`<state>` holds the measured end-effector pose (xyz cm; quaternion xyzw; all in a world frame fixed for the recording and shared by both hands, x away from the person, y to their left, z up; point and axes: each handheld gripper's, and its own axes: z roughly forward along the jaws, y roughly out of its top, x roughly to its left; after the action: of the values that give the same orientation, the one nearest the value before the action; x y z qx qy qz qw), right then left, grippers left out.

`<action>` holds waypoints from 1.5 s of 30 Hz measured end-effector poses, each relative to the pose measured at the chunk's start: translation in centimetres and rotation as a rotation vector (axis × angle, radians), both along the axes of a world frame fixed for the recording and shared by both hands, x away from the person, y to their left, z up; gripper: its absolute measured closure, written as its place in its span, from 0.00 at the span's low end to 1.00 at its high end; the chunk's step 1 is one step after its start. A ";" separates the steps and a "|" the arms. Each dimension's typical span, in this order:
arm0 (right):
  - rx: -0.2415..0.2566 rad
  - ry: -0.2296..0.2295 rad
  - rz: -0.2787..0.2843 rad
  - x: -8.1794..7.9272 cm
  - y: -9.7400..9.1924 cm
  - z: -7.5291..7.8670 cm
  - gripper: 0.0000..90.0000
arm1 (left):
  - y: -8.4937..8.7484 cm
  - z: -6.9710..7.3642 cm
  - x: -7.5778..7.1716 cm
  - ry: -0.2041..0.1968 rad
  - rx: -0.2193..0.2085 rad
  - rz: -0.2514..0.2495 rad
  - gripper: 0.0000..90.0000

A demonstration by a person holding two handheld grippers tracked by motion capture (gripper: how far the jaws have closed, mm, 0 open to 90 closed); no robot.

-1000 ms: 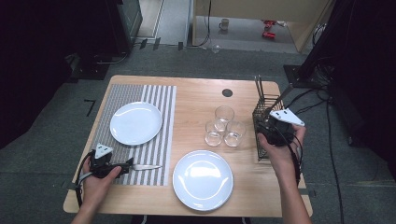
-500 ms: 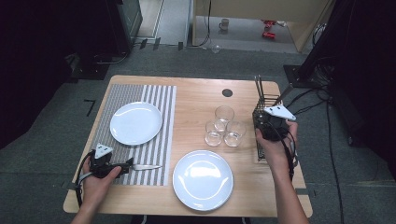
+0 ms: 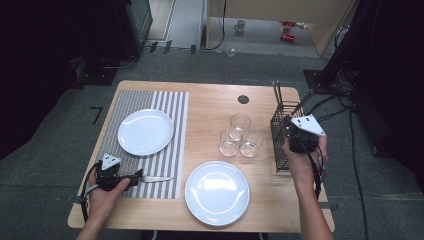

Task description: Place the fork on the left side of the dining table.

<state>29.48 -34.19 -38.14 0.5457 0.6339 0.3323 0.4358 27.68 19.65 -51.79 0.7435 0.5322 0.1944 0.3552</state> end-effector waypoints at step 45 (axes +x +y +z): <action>0.049 0.027 0.110 -4.5 0.3 -1.9 0.95 | 0.0 0.0 0.0 0.000 -0.001 0.002 0.02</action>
<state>24.93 -33.86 -40.03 0.5248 0.6605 0.3639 0.3947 27.68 19.66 -51.80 0.7426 0.5332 0.1946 0.3555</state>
